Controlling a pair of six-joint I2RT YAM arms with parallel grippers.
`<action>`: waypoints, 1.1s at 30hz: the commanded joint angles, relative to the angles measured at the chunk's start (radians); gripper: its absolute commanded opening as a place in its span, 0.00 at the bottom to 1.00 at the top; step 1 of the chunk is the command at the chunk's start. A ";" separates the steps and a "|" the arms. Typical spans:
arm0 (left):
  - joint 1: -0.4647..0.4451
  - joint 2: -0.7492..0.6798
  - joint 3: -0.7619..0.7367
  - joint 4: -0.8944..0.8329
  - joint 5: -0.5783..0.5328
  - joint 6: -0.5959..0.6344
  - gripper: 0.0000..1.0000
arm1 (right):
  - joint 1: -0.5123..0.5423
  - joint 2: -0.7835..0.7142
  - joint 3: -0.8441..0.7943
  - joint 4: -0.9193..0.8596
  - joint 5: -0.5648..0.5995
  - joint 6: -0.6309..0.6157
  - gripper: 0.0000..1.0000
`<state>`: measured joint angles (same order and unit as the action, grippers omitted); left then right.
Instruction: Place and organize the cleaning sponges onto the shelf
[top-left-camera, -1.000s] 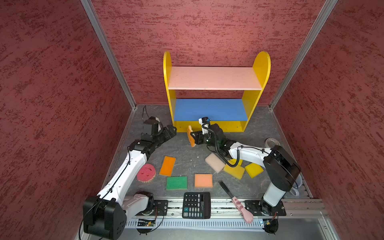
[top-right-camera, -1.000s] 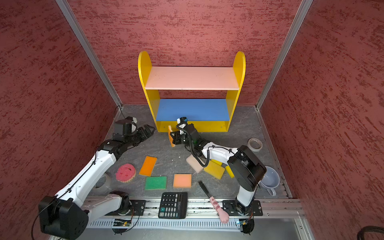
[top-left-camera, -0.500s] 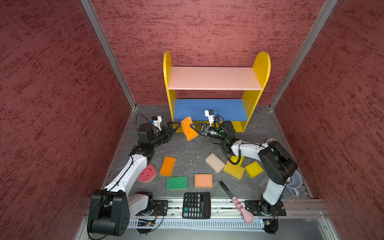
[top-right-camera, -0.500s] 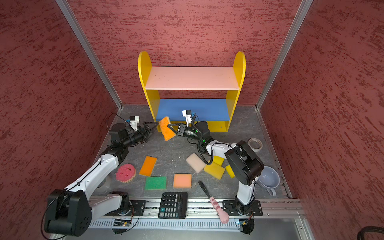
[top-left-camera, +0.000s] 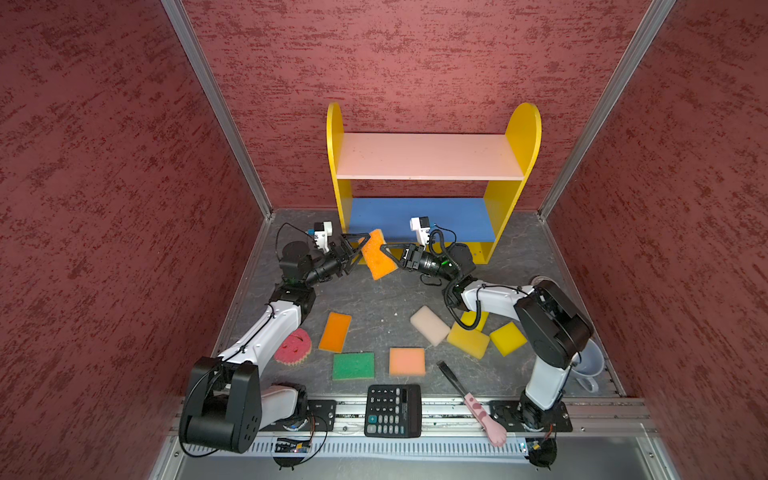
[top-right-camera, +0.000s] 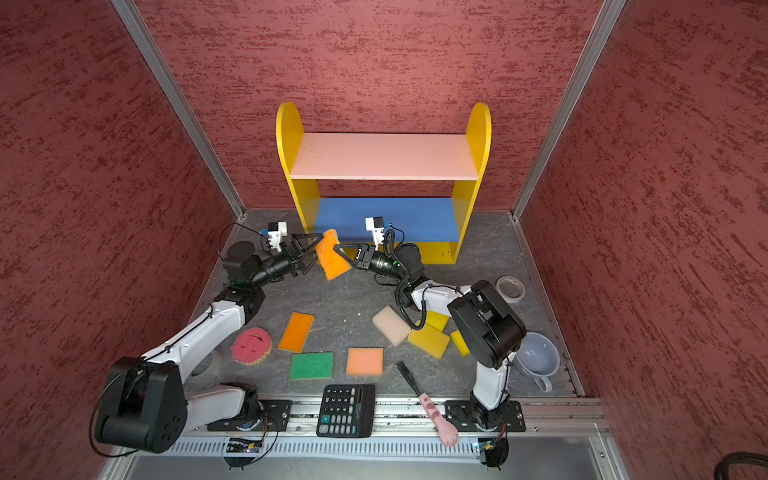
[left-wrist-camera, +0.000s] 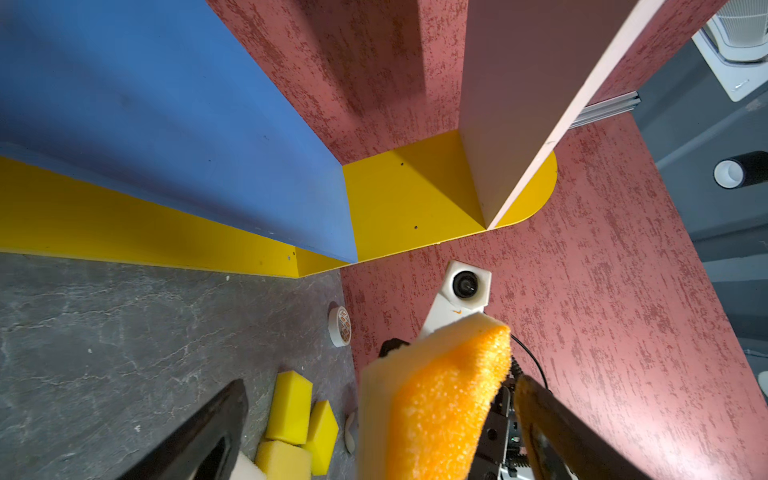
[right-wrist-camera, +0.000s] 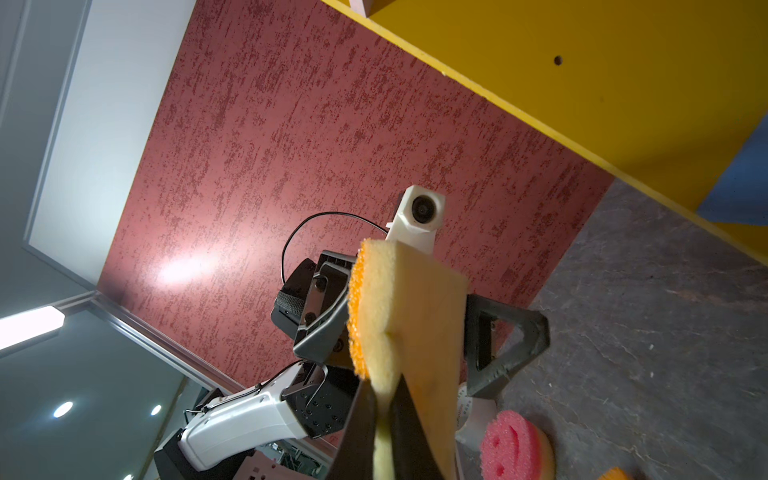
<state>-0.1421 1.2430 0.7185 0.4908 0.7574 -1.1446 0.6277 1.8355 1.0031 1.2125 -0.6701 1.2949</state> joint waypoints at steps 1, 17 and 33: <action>-0.004 0.004 0.035 0.049 0.014 -0.014 0.93 | 0.007 0.024 0.015 0.111 -0.010 0.090 0.13; -0.011 -0.027 0.079 -0.098 -0.009 0.066 0.10 | 0.012 -0.049 -0.029 0.009 0.035 0.007 0.54; 0.011 -0.047 0.106 -0.184 -0.033 0.148 0.07 | 0.098 -0.205 -0.052 -0.537 0.146 -0.358 0.63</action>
<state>-0.1383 1.2194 0.7971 0.3180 0.7311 -1.0367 0.7017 1.6444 0.9405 0.7769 -0.5549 1.0168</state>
